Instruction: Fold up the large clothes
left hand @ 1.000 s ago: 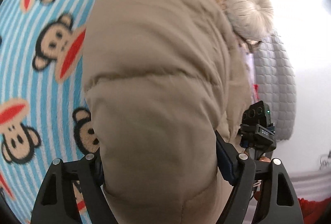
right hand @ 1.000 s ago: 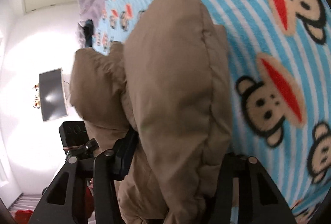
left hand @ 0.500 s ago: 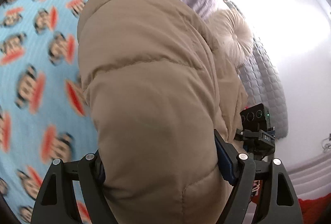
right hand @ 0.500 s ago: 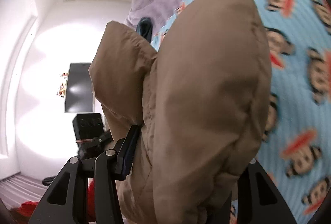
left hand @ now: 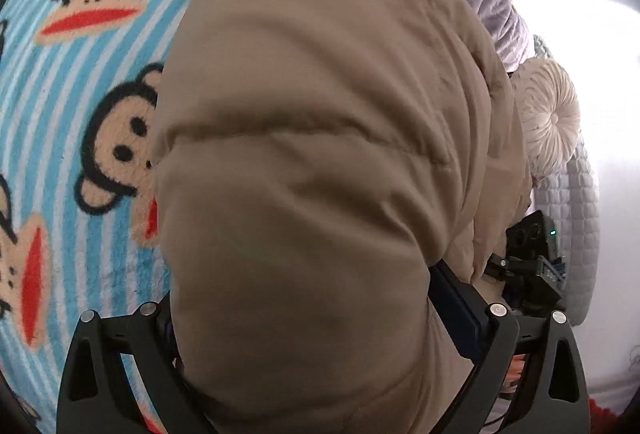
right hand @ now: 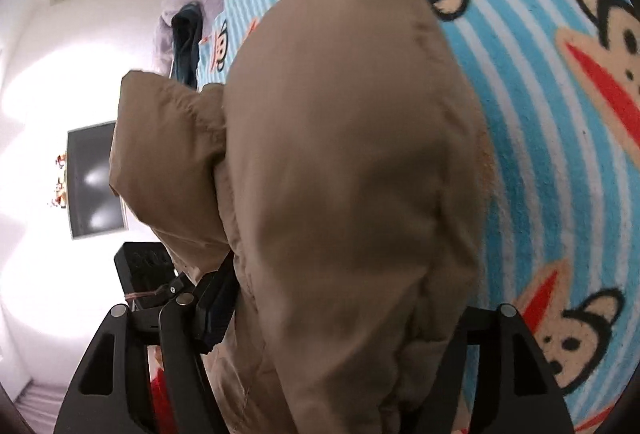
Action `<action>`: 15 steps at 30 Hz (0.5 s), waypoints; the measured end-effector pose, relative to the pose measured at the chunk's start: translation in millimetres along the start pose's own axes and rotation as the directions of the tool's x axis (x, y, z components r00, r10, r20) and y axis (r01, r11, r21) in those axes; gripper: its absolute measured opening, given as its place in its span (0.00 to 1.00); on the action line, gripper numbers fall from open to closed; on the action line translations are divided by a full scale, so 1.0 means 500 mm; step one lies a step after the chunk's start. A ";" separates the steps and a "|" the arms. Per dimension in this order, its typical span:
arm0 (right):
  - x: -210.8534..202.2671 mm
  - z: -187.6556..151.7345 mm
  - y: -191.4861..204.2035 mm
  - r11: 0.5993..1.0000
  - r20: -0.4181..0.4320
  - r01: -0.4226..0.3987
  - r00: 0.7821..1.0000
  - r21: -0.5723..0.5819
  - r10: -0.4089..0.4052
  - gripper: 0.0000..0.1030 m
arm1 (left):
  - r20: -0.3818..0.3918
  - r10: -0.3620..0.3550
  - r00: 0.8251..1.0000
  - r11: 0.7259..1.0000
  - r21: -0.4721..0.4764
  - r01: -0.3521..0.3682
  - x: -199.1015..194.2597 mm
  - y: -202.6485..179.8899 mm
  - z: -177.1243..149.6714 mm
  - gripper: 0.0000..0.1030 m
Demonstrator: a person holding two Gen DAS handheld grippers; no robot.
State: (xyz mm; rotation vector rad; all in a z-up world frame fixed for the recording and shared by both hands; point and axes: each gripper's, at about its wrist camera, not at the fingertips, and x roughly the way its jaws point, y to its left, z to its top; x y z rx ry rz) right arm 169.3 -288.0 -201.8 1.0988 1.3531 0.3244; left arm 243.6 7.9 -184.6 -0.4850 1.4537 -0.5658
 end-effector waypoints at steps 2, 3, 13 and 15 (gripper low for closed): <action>-0.017 -0.007 0.011 0.998 0.002 0.064 0.998 -0.020 -0.064 0.71 | 0.026 0.092 0.995 0.994 0.062 -0.093 -0.019 -0.036 -0.003 0.97; -0.024 -0.019 0.031 0.993 0.012 0.116 0.993 -0.039 -0.115 0.72 | 0.057 0.146 0.988 0.983 0.101 -0.151 -0.036 -0.060 -0.003 0.96; -0.214 -0.078 0.170 0.930 0.259 0.279 0.942 -0.240 -0.216 0.17 | 0.309 0.195 0.931 0.938 0.219 -0.269 -0.156 -0.141 0.088 0.52; -0.184 -0.113 0.205 0.904 0.220 0.271 0.954 -0.331 -0.206 0.17 | 0.295 0.219 0.930 0.928 0.230 -0.292 -0.104 -0.165 0.097 0.52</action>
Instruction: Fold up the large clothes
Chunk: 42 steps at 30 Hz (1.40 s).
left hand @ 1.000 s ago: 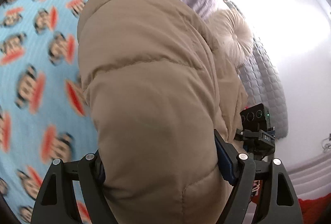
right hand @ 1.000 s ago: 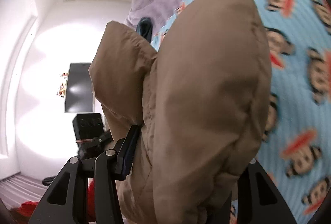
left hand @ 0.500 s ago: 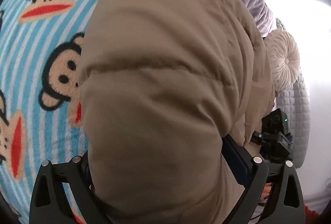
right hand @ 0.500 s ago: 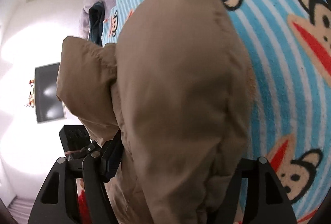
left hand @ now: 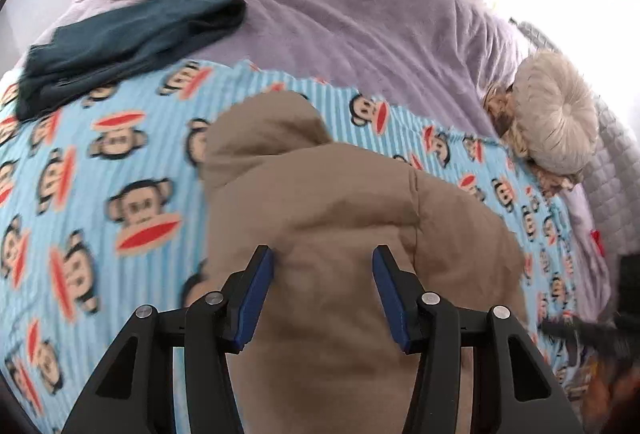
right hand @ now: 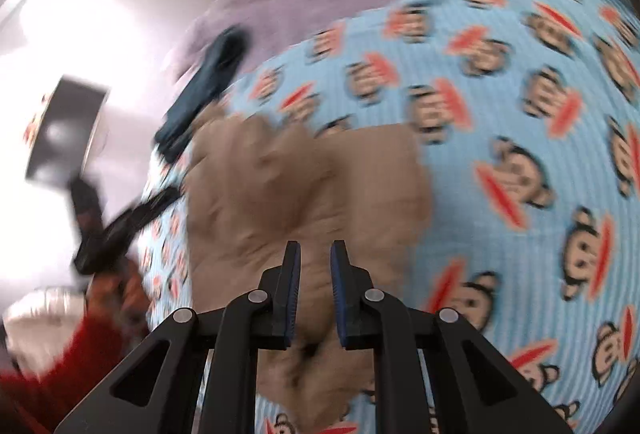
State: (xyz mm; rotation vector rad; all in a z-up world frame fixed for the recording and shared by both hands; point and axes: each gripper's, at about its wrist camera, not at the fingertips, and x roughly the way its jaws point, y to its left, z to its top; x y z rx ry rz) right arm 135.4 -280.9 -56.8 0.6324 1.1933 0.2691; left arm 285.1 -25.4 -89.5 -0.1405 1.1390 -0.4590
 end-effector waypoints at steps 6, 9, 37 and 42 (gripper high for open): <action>0.121 -0.097 0.023 0.953 -0.087 0.222 0.966 -0.207 -0.244 0.16 | -0.006 0.145 0.989 0.980 0.135 -0.143 0.106 -0.094 -0.027 0.54; 0.144 -0.126 -0.032 0.955 -0.062 0.244 0.964 -0.170 -0.257 0.16 | 0.010 0.190 0.982 0.958 0.217 -0.188 0.120 -0.140 -0.046 0.54; 0.115 -0.134 -0.043 0.961 -0.048 0.268 0.961 -0.073 -0.272 0.20 | -0.006 0.201 0.980 0.970 0.141 -0.198 -0.058 -0.092 -0.181 0.54; 0.027 -0.064 0.007 0.955 0.152 0.277 0.953 -0.102 -0.261 0.70 | -0.019 0.209 0.978 0.974 0.089 -0.206 -0.063 -0.069 -0.238 0.61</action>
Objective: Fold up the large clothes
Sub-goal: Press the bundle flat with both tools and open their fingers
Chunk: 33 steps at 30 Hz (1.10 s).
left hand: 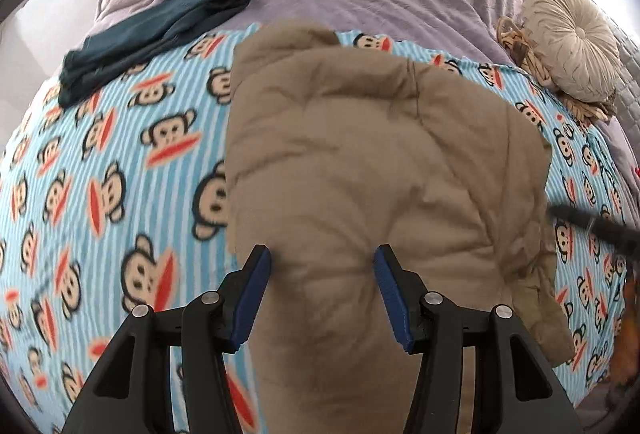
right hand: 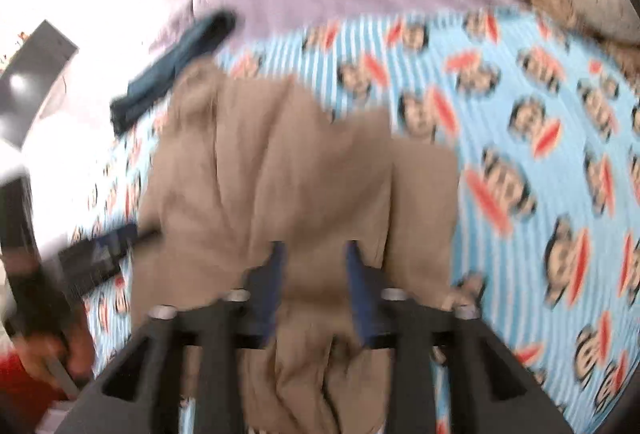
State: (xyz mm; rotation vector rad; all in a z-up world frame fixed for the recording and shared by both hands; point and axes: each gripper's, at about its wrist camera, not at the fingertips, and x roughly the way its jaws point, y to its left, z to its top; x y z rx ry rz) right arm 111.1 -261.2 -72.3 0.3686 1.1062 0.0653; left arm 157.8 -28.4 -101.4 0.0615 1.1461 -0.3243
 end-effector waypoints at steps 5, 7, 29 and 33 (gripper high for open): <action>0.045 0.087 -0.020 0.999 -0.009 0.037 0.999 0.029 -0.037 0.54 | -0.015 0.006 1.000 0.999 -0.045 -0.007 0.015 -0.001 -0.001 0.67; 0.101 0.098 -0.048 0.995 -0.086 0.059 0.995 0.081 -0.052 0.44 | -0.015 0.004 1.000 0.999 -0.031 -0.004 0.014 -0.006 -0.001 0.67; 0.074 0.028 -0.069 0.977 -0.175 0.149 0.977 0.153 -0.121 0.48 | -0.070 0.019 0.997 1.000 -0.017 -0.020 -0.017 -0.030 -0.024 0.71; 0.023 -0.037 -0.035 0.987 -0.172 0.147 0.976 0.071 -0.133 0.48 | -0.075 0.018 0.997 1.000 -0.015 -0.019 -0.024 -0.038 -0.032 0.71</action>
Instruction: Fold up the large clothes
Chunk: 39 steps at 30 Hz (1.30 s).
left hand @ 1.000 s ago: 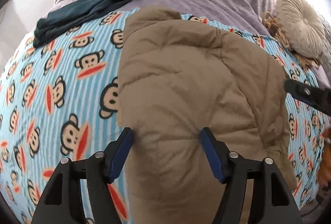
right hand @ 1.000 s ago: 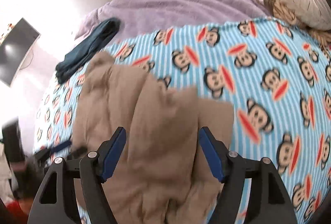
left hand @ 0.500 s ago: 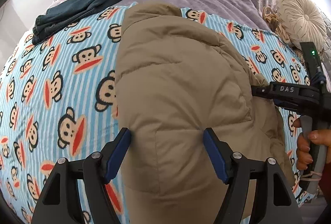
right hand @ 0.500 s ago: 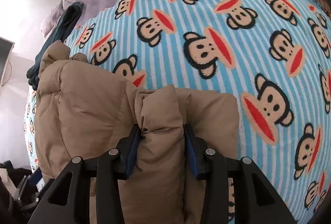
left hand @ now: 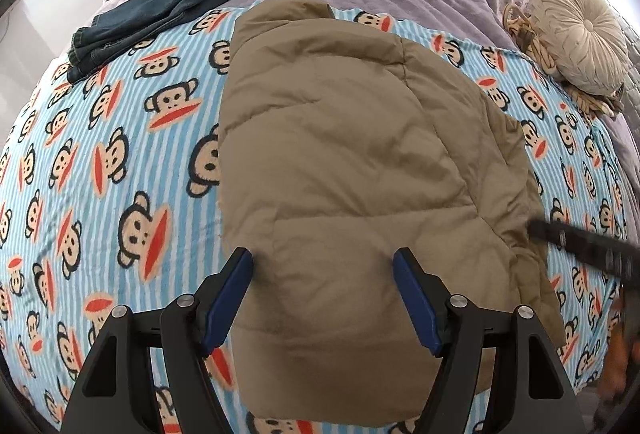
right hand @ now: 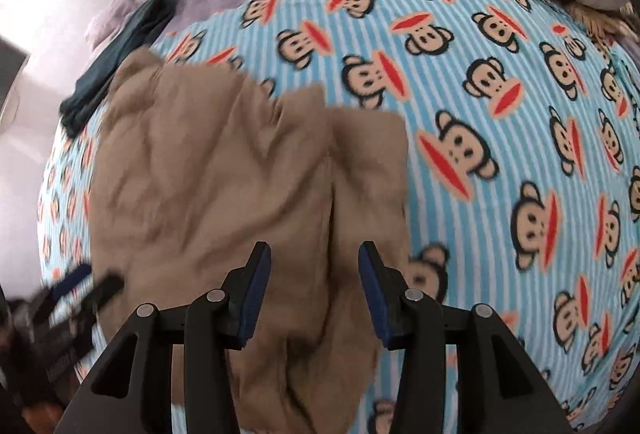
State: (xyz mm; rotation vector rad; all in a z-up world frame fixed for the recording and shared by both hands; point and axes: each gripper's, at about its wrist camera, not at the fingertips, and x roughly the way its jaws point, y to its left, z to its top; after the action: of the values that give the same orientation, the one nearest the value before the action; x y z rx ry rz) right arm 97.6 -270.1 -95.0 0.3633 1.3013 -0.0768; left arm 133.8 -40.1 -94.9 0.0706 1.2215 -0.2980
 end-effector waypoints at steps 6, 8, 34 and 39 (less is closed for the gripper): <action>-0.016 -0.088 0.007 0.998 -0.030 0.034 0.999 -0.046 -0.035 0.48 | -0.009 -0.006 1.000 1.000 0.000 0.006 -0.011 -0.003 -0.013 0.72; -0.018 -0.104 0.002 0.998 -0.040 0.038 0.998 -0.042 -0.040 0.48 | -0.011 -0.005 1.000 1.000 0.001 0.005 -0.015 -0.004 -0.018 0.71; -0.137 -0.191 0.002 0.997 -0.015 -0.062 0.998 0.050 0.062 0.63 | -0.030 0.005 1.000 1.000 0.003 -0.005 -0.159 0.015 -0.136 0.72; -0.171 -0.183 0.020 0.996 0.016 -0.078 0.997 0.039 0.078 0.69 | 0.023 0.028 0.999 1.000 -0.013 -0.028 -0.200 0.026 -0.148 1.00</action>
State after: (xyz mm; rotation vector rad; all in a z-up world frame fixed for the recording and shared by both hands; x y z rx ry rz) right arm -7.9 -245.4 -31.6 0.4465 1.2711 -0.0395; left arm 38.6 6.8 -28.4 0.0725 1.1987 -0.2659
